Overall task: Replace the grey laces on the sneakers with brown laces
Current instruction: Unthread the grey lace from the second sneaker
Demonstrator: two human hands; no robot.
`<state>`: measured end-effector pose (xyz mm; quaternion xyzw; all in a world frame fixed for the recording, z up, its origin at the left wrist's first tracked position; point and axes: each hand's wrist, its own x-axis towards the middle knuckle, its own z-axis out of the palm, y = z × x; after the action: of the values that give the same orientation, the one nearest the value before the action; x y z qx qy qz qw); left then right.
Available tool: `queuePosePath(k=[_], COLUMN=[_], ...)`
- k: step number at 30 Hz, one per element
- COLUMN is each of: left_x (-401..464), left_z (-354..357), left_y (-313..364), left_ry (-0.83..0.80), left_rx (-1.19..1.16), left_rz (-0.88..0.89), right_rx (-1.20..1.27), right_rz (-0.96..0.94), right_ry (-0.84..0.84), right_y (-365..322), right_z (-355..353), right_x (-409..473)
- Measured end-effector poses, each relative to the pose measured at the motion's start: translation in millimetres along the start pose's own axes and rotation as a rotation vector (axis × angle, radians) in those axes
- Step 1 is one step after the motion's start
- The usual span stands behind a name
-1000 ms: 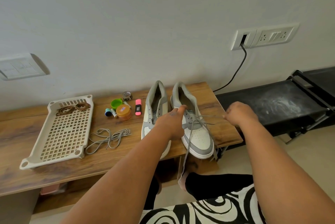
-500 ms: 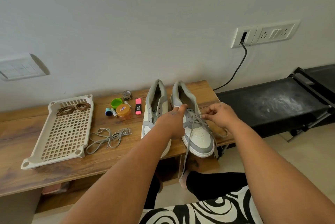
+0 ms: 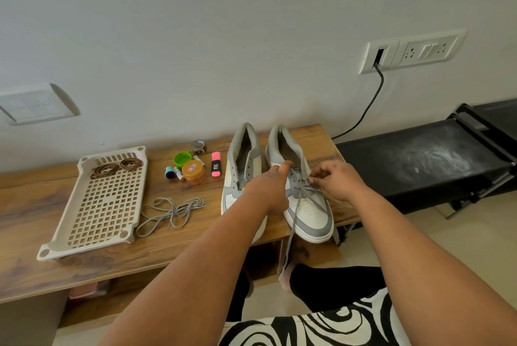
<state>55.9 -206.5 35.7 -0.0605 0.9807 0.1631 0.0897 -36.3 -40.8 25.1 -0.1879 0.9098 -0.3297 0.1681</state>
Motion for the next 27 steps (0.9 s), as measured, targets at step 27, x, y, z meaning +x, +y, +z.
queuePosePath(k=[27], left_x=[1.8], left_z=[-3.7], left_y=[-2.3], left_ry=[-0.029], left_rx=[-0.016], left_rz=[0.002], right_rx=[-0.329], right_rz=[0.339], right_ry=[0.240], right_y=[39.0], right_z=[-21.7], right_x=[5.6])
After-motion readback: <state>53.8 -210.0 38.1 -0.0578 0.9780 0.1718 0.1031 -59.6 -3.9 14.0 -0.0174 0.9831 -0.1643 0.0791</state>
